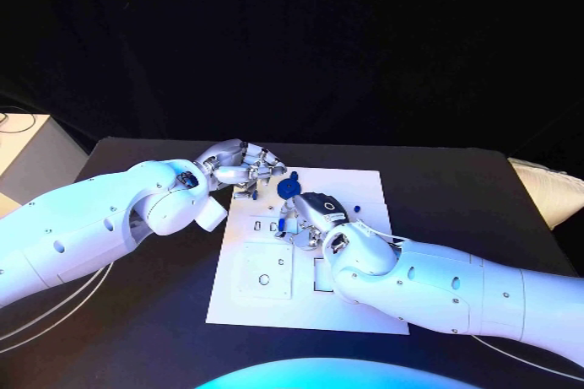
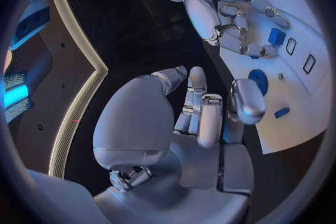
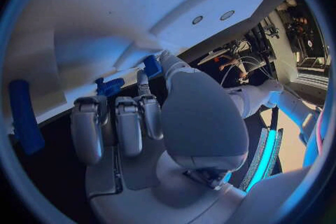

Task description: Assemble the parts on the task board

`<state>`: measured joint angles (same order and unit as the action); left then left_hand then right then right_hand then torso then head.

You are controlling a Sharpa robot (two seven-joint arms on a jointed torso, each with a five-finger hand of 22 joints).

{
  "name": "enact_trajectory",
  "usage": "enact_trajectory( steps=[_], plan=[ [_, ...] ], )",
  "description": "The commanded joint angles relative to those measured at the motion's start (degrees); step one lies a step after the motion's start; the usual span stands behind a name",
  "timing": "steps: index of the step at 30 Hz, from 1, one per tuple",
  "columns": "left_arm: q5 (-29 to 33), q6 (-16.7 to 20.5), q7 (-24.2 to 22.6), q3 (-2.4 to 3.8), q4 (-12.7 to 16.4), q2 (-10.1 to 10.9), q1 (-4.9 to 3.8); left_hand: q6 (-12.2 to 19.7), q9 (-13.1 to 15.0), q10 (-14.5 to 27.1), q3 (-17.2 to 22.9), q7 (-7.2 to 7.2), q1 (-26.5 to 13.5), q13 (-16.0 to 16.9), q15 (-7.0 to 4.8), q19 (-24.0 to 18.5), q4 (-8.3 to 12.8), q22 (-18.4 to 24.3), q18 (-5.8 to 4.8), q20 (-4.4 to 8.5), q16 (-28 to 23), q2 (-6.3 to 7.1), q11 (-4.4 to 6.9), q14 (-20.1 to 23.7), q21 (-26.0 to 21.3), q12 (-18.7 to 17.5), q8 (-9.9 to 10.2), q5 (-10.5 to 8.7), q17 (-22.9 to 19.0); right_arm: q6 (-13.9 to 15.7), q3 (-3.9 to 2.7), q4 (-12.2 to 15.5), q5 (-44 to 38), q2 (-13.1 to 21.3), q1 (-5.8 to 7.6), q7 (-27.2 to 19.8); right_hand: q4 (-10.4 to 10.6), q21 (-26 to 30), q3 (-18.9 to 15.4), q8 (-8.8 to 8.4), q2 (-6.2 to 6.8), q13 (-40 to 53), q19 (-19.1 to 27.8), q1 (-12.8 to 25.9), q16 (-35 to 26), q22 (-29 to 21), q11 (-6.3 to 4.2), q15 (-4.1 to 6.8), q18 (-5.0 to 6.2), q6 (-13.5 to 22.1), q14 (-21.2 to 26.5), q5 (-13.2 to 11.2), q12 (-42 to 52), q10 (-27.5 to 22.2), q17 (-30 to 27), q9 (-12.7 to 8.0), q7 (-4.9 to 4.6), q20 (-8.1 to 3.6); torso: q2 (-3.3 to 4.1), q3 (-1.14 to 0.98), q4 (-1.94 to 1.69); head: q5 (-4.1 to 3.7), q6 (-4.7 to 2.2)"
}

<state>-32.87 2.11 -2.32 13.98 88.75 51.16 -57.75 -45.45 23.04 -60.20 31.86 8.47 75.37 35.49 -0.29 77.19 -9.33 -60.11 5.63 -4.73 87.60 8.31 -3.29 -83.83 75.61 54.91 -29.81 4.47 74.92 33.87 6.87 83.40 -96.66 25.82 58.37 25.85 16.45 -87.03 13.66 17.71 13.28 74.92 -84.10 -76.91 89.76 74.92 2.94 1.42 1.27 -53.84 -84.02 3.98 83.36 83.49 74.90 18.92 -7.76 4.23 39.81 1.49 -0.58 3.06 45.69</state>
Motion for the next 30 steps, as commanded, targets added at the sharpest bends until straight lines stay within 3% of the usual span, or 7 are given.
enact_trajectory(
  steps=[1,5,12,18,23,27,30],
  plan=[
    [-0.65,-1.25,0.35,0.03,-0.08,-0.16,-0.01,0.63,-0.11,0.23,-0.06,0.06,-0.35,-0.09,-0.34,0.53,-0.29,-0.27,0.12,0.12,0.29,0.2,-0.21,-4.54,0.44,-0.37,0.13,-0.19,10.7,1.51,0.0,0.6,-0.65,0.23,-0.11,-0.31,0.11,0.31,-1.57,0.45,-0.2,8.83,-4.52,0.78,-0.18,12.06,0.18,-0.32,-0.37,0.77,-5.77,-0.31,-0.47,-0.46,14.31,-0.11,0.06,0.45,-0.05,-0.04,0.0,-0.02,0.01],
    [-1.45,-0.67,0.68,0.03,-0.35,-0.21,-0.01,0.81,-0.16,0.24,-0.12,0.13,-0.42,-0.15,-0.3,0.84,-0.35,-0.81,0.01,0.1,0.41,0.31,-0.25,-4.64,0.7,-0.43,0.22,-0.21,10.95,2.71,0.0,1.71,-0.89,0.83,-0.14,-0.56,0.18,0.67,-5.61,0.9,-1.02,8.56,-4.39,0.76,-0.32,11.78,0.29,-0.41,-0.28,1.57,-5.7,1.27,-0.74,-0.79,14.06,-0.22,-0.04,0.53,-0.08,-0.03,0.05,-0.09,-0.02],
    [-4.34,2.55,2.39,0.02,-1.29,-0.39,0.0,0.91,-0.26,-0.26,-0.59,0.19,-1.05,-0.29,-0.24,1.84,-0.85,-2.43,-0.32,0.04,0.59,0.71,-0.32,-4.83,1.49,-0.31,0.26,-0.25,11.35,4.63,-0.27,5.34,-0.38,3.9,0.56,-2.84,0.2,1.03,-7.23,0.85,-1.4,8.24,-4.25,0.66,-0.46,11.48,0.44,-0.51,-0.19,2.34,-5.63,1.0,-1.07,-1.18,13.81,-0.39,-0.22,0.61,-0.51,-0.12,0.41,0.05,-0.29],
    [-8.31,4.06,6.2,0.02,-2.23,-0.41,-0.01,-1.99,1.11,-5.46,-2.33,-1.23,-2.68,6.76,-1.02,3.25,-2.19,-4.98,-0.78,0.57,0.94,1.25,0.74,-5.18,2.83,5.52,-2.44,-0.17,12.08,3.32,-0.53,8.95,7.14,9.04,3.24,-12.53,-0.11,2.24,-7.92,0.34,-2.64,8.06,-3.75,-2.36,-1.03,10.48,0.98,-0.97,0.11,4.07,-5.36,2.06,-1.23,-1.55,12.86,-0.91,-0.84,1.01,-1.3,-0.09,0.99,0.7,-0.41],
    [-12.58,1.65,11.7,0.03,-3.12,-0.79,-0.05,-2.65,3.66,-6.56,-3.46,-2.28,-3.79,8.89,-1.8,3.44,-3.45,-5.19,-0.84,1.26,0.92,1.45,1.61,-5.2,2.94,7.26,-5.29,-0.09,12.09,0.62,-0.65,11.27,15.99,13.52,5.61,-19.2,-0.4,3.55,-7.19,0.56,-3.1,7.78,-3.23,-5.09,-1.54,9.42,1.09,-1.06,0.43,4.18,-5.12,5.6,-1.5,-2.0,12.05,-1.07,-0.99,1.13,-2.01,-0.21,1.32,1.1,-0.45],
    [-17.61,-2.91,17.92,0.05,-3.7,-1.65,-0.19,-2.04,5.6,-6.45,-3.97,-2.62,-4.78,8.91,-2.12,3.57,-4.95,-5.47,-0.91,1.52,0.82,1.3,1.93,-5.16,3.05,7.36,-6.88,-0.01,11.95,-1.43,-0.8,12.7,24.14,17.1,7.39,-22.67,-0.15,4.38,-7.24,0.53,-2.74,7.41,-2.9,-5.34,-1.86,8.76,1.21,-1.14,0.62,4.52,-4.98,7.69,-1.88,-2.51,11.59,-1.24,-1.12,1.19,-2.48,-0.32,1.46,1.46,-0.62],
    [-22.3,-8.3,23.34,0.07,-4.64,-3.08,-0.85,-1.35,6.6,-6.11,-4.32,-2.59,-5.79,8.57,-2.13,3.56,-6.42,-5.46,-0.93,1.5,0.72,1.18,1.9,-5.11,3.01,7.14,-7.45,-0.09,11.82,-2.83,-0.98,12.51,31.07,19.5,9.14,-25.27,-0.03,4.3,-7.3,0.67,-2.61,7.44,-2.96,-5.21,-1.77,8.87,1.24,-1.18,0.59,4.57,-5.04,9.68,-1.82,-2.53,11.76,-1.28,-1.16,1.24,-2.98,-0.53,1.62,1.62,-0.28]
  ],
)
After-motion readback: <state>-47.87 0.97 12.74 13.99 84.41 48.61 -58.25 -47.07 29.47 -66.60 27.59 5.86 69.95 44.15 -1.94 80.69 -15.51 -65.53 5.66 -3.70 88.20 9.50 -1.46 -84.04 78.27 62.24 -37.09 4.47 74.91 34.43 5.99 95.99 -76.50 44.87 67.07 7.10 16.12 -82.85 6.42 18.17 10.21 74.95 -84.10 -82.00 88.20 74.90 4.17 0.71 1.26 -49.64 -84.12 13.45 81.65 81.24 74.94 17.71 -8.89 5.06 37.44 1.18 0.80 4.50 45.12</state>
